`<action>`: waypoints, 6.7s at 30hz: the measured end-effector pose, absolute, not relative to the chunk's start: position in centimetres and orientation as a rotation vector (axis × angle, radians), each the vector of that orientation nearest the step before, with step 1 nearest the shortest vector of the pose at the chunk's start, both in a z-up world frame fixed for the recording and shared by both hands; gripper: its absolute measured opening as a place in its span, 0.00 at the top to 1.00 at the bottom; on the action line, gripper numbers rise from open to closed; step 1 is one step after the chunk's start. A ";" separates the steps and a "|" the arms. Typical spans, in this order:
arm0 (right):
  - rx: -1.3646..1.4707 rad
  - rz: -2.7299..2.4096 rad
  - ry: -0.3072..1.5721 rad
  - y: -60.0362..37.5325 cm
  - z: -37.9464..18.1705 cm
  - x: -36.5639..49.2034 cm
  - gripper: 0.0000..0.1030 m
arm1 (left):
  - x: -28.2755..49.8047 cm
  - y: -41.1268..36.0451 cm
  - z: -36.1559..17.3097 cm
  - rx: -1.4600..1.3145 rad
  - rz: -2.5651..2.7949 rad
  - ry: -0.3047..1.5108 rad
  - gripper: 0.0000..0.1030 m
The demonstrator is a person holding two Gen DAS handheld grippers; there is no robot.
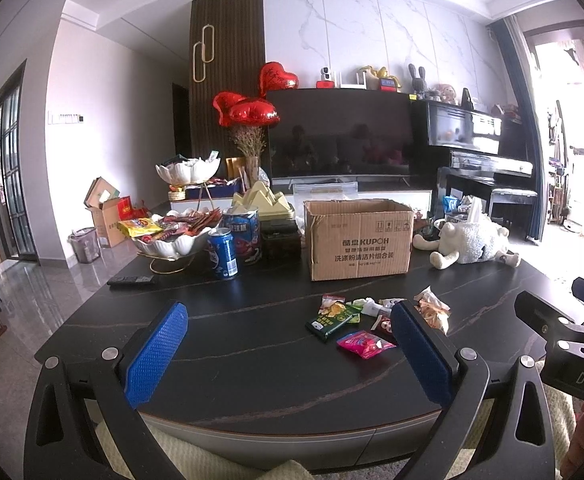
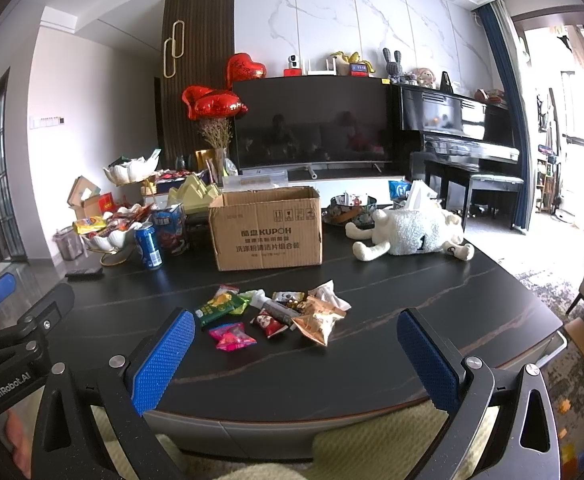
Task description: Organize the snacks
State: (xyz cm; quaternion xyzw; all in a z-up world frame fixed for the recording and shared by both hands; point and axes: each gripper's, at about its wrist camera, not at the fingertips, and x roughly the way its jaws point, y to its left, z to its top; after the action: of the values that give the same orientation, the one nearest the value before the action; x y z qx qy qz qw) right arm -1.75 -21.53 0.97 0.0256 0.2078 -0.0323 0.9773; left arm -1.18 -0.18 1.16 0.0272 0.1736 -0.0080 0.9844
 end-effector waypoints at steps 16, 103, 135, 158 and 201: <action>0.052 -0.061 0.428 -21.9 1.7 -1.7 0.00 | -0.5 -2.3 0.7 0.049 -0.043 0.390 0.00; 0.309 0.018 0.858 -28.1 -12.6 18.2 0.58 | 20.4 -9.3 -12.8 -0.122 -0.121 1.026 0.57; 0.138 0.071 0.626 -23.5 -1.5 18.8 0.58 | 20.6 -5.9 0.2 -0.025 -0.232 0.659 0.57; 0.119 0.116 0.594 -23.5 5.3 30.2 0.58 | 30.7 -6.5 8.0 0.026 -0.310 0.635 0.57; 0.010 0.078 0.730 -23.3 3.8 34.1 0.33 | 34.6 -5.2 5.6 0.067 -0.157 0.728 0.20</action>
State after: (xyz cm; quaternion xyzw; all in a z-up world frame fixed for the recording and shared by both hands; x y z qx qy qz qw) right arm 34.11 -23.29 3.79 0.0051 0.3567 0.0383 0.9334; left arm 34.64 -5.20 5.56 0.0330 0.3558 -0.0766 0.9308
